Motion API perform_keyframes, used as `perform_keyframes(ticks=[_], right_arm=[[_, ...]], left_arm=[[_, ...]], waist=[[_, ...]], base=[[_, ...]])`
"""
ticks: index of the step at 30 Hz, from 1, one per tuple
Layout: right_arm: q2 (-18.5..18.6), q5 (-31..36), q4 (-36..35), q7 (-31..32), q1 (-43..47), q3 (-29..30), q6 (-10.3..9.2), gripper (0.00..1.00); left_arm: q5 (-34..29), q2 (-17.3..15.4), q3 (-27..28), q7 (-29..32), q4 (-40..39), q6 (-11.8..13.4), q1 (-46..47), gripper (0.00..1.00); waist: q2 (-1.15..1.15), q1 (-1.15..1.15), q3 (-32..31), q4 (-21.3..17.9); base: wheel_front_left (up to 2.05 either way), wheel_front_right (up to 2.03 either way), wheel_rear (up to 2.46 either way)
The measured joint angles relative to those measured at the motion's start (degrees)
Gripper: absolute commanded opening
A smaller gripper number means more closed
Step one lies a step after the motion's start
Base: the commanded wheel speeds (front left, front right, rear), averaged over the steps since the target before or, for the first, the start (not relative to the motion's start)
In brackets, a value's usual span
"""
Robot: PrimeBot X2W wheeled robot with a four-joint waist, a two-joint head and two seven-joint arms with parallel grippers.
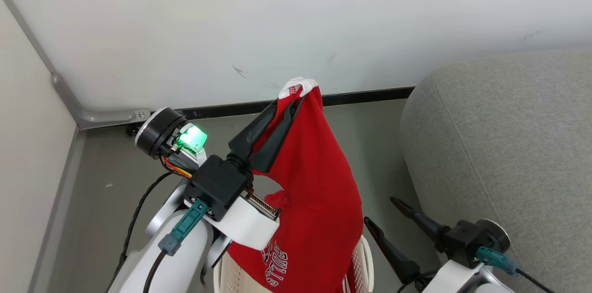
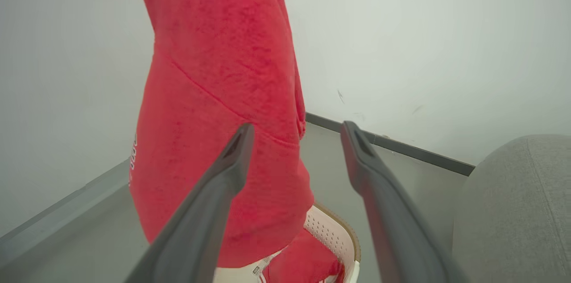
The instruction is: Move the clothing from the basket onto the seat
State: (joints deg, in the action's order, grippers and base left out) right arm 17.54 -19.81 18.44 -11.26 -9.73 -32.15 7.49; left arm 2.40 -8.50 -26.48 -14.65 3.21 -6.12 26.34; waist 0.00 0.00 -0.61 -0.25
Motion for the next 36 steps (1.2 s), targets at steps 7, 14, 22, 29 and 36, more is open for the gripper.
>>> perform_keyframes(ticks=[7, 14, 22, 29, 36], right_arm=[[2.8, -3.2, -2.2, 1.6, -2.5, -4.7, 0.0, 1.0], [5.7, -7.0, -5.3, 3.1, -4.7, -11.7, 0.0, 1.0], [9.5, -8.6, -5.8, 4.5, -9.2, -14.8, 0.0, 1.0], [10.5, -8.6, -6.8, 5.4, -13.3, -19.0, 0.0, 1.0], [11.2, -8.0, -6.7, 5.9, -16.8, -23.9, 0.0, 0.52]], left_arm=[[0.5, 0.0, -1.0, 0.0, -1.3, -0.5, 0.1, 0.0], [0.5, 0.2, -2.8, 0.0, -2.8, -0.6, 0.2, 0.0], [1.0, 0.2, -5.0, 0.0, -4.6, -0.9, 1.2, 0.0], [1.6, 0.2, -6.6, 0.0, -5.2, -1.0, 2.2, 0.0], [2.7, 0.3, -8.3, 0.0, -5.1, -1.0, 2.2, 0.0]], waist=[[0.0, 0.0, 0.2, -0.2], [0.0, 0.0, 0.6, 0.0], [0.0, 0.0, 1.0, 0.4], [0.0, 0.0, 1.2, 0.7], [0.0, 0.0, 1.6, 1.0]], base=[[0.0, 0.0, 0.0], [0.0, 0.0, 0.0], [0.0, 0.0, 0.0], [0.0, 0.0, 0.0], [0.0, 0.0, 0.0]])
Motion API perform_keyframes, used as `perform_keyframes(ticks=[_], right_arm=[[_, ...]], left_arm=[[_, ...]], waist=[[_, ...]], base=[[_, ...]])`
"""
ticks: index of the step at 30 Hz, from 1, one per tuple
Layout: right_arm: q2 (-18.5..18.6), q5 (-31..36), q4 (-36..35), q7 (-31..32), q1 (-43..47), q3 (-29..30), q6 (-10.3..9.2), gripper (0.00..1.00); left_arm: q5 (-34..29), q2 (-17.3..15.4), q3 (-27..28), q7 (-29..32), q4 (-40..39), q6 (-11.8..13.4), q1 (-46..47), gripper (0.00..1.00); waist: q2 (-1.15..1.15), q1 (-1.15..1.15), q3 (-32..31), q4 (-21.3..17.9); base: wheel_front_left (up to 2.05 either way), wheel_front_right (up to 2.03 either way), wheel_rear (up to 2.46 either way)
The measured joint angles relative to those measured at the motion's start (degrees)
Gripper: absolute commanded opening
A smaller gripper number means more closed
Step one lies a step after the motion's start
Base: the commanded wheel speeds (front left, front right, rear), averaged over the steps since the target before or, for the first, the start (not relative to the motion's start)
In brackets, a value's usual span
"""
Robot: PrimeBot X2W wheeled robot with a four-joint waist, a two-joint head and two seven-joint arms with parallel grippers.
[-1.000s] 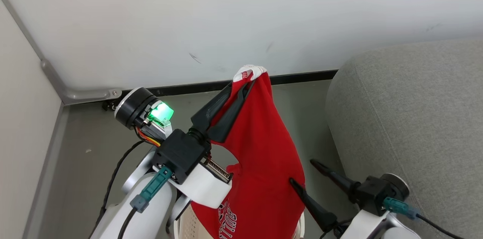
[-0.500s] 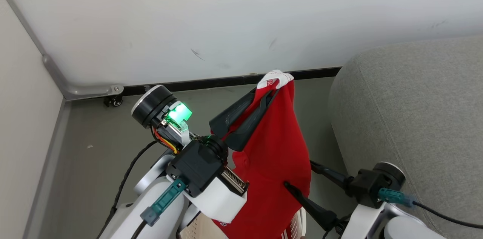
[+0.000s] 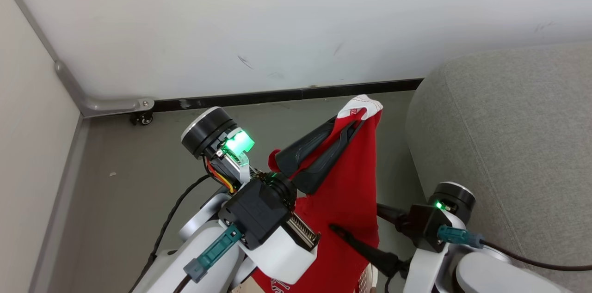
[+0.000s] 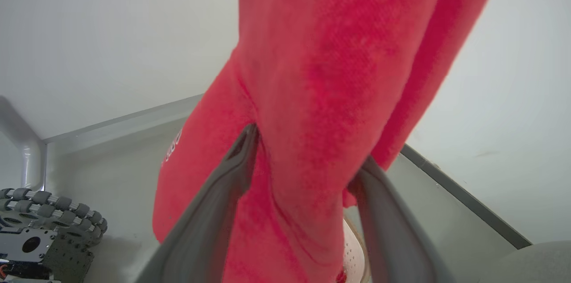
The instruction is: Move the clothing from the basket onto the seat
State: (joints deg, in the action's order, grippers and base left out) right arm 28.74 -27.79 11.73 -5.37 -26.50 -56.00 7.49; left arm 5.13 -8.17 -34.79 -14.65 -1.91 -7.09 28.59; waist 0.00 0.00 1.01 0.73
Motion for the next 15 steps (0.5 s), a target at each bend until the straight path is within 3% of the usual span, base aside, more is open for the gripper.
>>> perform_keyframes(ticks=[3, 5, 6, 15], right_arm=[[-0.1, 0.2, 0.3, 0.0, -1.8, -1.4, 0.0, 0.29], [-0.4, 0.3, 0.5, -0.3, -2.7, -2.0, 0.0, 0.07], [-0.7, 0.3, 0.8, -0.7, -3.1, -2.2, 0.0, 0.0], [-1.4, -1.4, 1.5, -2.8, -3.4, -4.2, 0.0, 0.0]], left_arm=[[0.6, 0.0, -0.3, 0.0, 0.1, 0.0, 0.0, 0.0], [0.8, 0.0, -0.5, 0.0, 0.2, 0.0, 0.1, 0.0], [1.1, 0.1, -0.5, 0.0, 0.4, 0.0, 0.1, 0.0], [3.3, -1.6, 1.5, 0.0, 8.2, 0.0, 0.0, 0.0]], waist=[[0.0, 0.0, 0.2, 0.0], [0.0, 0.0, 0.4, 0.0], [0.0, 0.0, 0.5, -0.1], [0.0, 0.0, 0.9, -0.8]], base=[[0.0, 0.0, 0.0], [0.0, 0.0, 0.0], [0.0, 0.0, 0.0], [0.0, 0.0, 0.0]])
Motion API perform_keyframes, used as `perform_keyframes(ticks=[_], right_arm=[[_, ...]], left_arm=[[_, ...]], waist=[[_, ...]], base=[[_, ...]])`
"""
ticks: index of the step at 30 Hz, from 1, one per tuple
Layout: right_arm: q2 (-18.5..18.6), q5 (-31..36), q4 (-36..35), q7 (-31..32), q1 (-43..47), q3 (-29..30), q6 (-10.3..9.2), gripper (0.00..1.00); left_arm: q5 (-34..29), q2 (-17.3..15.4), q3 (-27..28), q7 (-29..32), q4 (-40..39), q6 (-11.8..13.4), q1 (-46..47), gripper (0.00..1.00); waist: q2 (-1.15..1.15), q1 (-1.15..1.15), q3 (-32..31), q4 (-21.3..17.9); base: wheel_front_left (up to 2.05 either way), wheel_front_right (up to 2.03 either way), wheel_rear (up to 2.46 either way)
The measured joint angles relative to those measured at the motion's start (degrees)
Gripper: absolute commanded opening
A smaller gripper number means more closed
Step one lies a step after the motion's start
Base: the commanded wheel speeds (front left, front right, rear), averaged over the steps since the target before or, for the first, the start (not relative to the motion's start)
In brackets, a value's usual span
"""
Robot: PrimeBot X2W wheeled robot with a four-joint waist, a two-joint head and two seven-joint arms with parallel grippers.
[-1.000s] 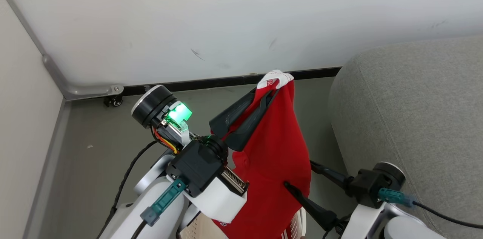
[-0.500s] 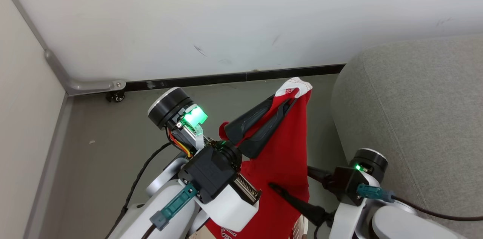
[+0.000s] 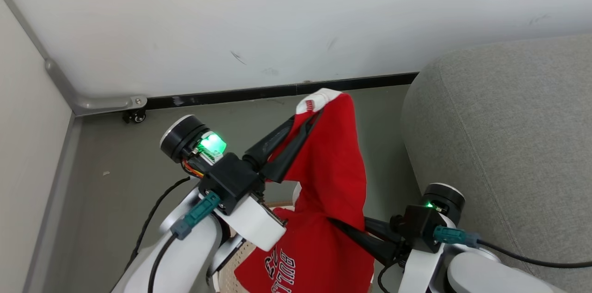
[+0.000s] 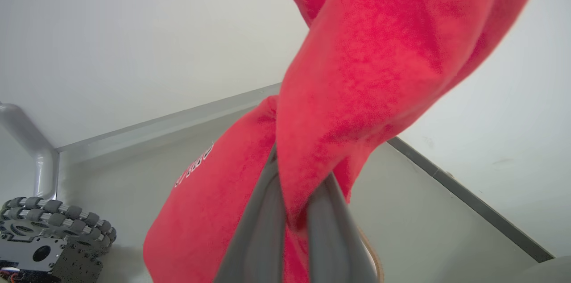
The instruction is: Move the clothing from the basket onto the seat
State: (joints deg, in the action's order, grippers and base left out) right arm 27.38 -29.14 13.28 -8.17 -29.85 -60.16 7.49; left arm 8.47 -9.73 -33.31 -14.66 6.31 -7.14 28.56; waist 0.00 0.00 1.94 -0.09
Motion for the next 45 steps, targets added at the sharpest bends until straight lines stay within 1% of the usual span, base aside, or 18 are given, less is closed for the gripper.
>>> perform_keyframes(ticks=[2, 4, 11, 12, 13, 14, 20, 29, 32, 36, 42, 45], right_arm=[[0.3, -2.5, -0.1, -0.9, 0.5, 0.2, 0.0, 0.0], [0.4, -3.9, -0.1, -1.4, 0.6, 1.0, 0.0, 0.0], [1.0, -8.7, -0.4, -3.2, 4.1, 6.6, 0.0, 0.0], [1.2, -9.3, -0.4, -3.4, 4.1, 7.6, 0.0, 0.0], [1.2, -9.9, -0.4, -3.6, 4.1, 8.8, 0.0, 0.0], [1.2, -10.3, -0.4, -4.0, 4.1, 10.1, 0.0, 0.0], [2.0, -11.1, 0.3, -5.1, 4.4, 18.4, 0.0, 0.0], [3.6, -11.7, 1.6, -5.9, 10.0, 30.4, 0.0, 0.0], [3.5, -11.5, 1.5, -5.9, 12.3, 33.1, 0.0, 0.0], [3.1, -9.9, 1.1, -5.9, 15.2, 36.3, 0.0, 0.0], [1.3, -8.6, -1.1, -6.0, 19.2, 39.9, 0.0, 0.0], [0.5, -7.7, -2.3, -6.0, 21.4, 41.7, -0.01, 0.0]], left_arm=[[1.4, -0.8, 1.4, 0.0, 3.5, 0.0, -0.2, 0.0], [2.2, -0.8, 2.3, 0.0, 5.9, 0.0, -0.4, 0.0], [4.3, -1.1, 4.0, 0.0, 12.8, 0.0, -3.0, 0.0], [4.6, -1.1, 4.3, 0.1, 13.6, 0.1, -3.1, 0.04], [4.6, -1.2, 4.5, 0.0, 14.1, 0.1, -3.4, 0.76], [4.7, -1.2, 4.7, 0.0, 14.6, 0.2, -3.7, 1.0], [7.0, -0.5, 7.4, 0.0, 15.5, 1.3, -3.8, 1.0], [9.0, 0.3, 10.9, 0.0, 15.5, 3.6, -5.4, 1.0], [9.2, 1.0, 11.6, 0.0, 15.1, 4.1, -6.3, 1.0], [9.5, 1.4, 12.1, 0.0, 13.5, 4.2, -6.4, 1.0], [9.6, 3.0, 12.7, 0.0, 12.1, 4.2, -8.4, 1.0], [9.6, 3.0, 12.9, 0.0, 11.5, 4.2, -8.6, 1.0]], waist=[[0.0, 0.0, 0.1, -0.4], [0.0, 0.0, 0.1, -0.7], [0.0, 0.0, 0.2, -2.2], [0.0, 0.0, 0.3, -2.5], [0.0, 0.0, 0.3, -2.7], [0.0, 0.0, 0.3, -3.0], [0.0, 0.0, 0.0, -4.4], [0.0, 0.0, -1.3, -6.3], [0.0, 0.0, -1.7, -7.1], [0.0, 0.0, -2.2, -8.4], [0.0, 0.0, -2.9, -10.5], [0.0, 0.0, -3.2, -11.6]], base=[[0.0, 0.0, 0.0], [0.0, 0.0, 0.0], [0.0, 0.0, 0.0], [0.0, 0.0, 0.0], [0.0, 0.0, 0.0], [0.0, 0.0, 0.0], [0.0, 0.0, 0.0], [0.0, 0.0, 0.0], [0.0, 0.0, 0.0], [0.0, 0.0, 0.0], [0.0, 0.0, 0.0], [0.0, 0.0, 0.0]])
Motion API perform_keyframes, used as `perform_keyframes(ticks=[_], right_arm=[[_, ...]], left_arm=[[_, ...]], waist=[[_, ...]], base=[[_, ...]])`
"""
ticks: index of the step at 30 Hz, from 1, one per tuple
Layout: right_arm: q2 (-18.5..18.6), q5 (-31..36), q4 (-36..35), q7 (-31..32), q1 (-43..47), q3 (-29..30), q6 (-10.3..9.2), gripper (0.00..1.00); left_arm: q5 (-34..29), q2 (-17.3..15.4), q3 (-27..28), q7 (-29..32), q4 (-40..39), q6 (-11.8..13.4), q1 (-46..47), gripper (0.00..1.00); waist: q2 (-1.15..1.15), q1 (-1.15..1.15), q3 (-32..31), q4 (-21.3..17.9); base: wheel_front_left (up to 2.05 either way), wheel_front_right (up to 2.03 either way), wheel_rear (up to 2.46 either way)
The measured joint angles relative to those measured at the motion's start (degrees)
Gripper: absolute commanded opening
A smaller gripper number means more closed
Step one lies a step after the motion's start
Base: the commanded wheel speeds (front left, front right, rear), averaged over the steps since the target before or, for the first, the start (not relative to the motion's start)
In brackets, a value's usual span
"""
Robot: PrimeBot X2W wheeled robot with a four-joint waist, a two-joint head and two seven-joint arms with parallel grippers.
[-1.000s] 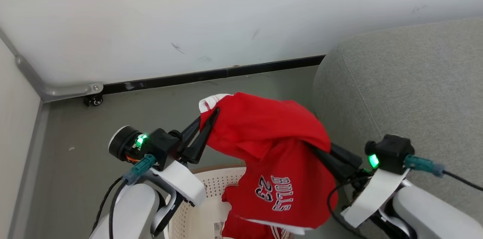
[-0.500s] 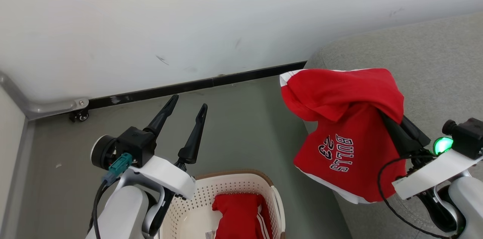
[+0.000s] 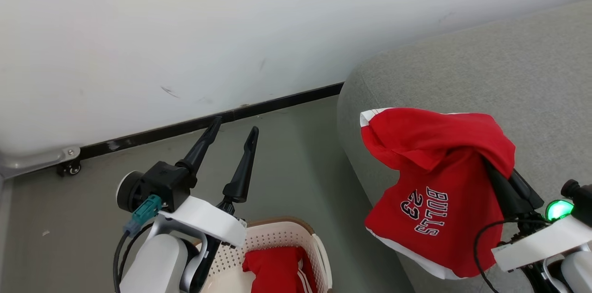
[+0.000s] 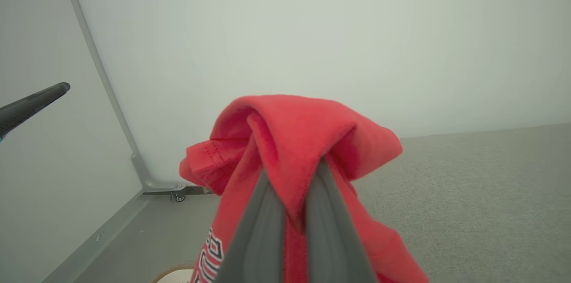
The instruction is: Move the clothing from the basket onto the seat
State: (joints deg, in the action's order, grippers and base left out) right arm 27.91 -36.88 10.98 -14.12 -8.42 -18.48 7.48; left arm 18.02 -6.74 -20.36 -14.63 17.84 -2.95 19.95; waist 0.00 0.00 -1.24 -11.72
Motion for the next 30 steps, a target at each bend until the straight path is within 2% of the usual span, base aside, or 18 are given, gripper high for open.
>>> perform_keyframes(ticks=[9, 18, 24, 30], right_arm=[[-2.8, 2.1, -3.6, 0.0, 4.7, 3.6, 0.01, 0.0], [-4.2, 3.2, -5.6, 0.0, 6.2, 3.9, 0.01, 0.0], [-4.3, 3.1, -5.4, 1.0, 5.4, 4.9, 0.01, 0.0], [-4.2, 3.1, -4.7, 2.7, -2.1, 6.0, 0.0, 0.0]], left_arm=[[-0.2, 0.2, 1.3, 0.0, -2.4, 0.5, -2.3, 1.0], [-1.5, 0.1, 2.8, 0.0, -5.3, 1.5, -4.0, 1.0], [-2.6, -0.2, 4.1, 0.0, -7.8, 2.5, -4.5, 1.0], [-3.7, -0.9, 5.6, 0.0, -10.3, 3.6, -5.6, 1.0]], waist=[[0.0, 0.0, -0.7, -3.5], [0.0, 0.0, -0.8, -6.3], [0.0, 0.0, -0.1, -7.0], [0.0, 0.0, 1.4, -6.7]], base=[[0.0, 0.0, 0.0], [0.0, 0.0, 0.0], [0.0, 0.0, 0.0], [0.0, 0.0, 0.0]])
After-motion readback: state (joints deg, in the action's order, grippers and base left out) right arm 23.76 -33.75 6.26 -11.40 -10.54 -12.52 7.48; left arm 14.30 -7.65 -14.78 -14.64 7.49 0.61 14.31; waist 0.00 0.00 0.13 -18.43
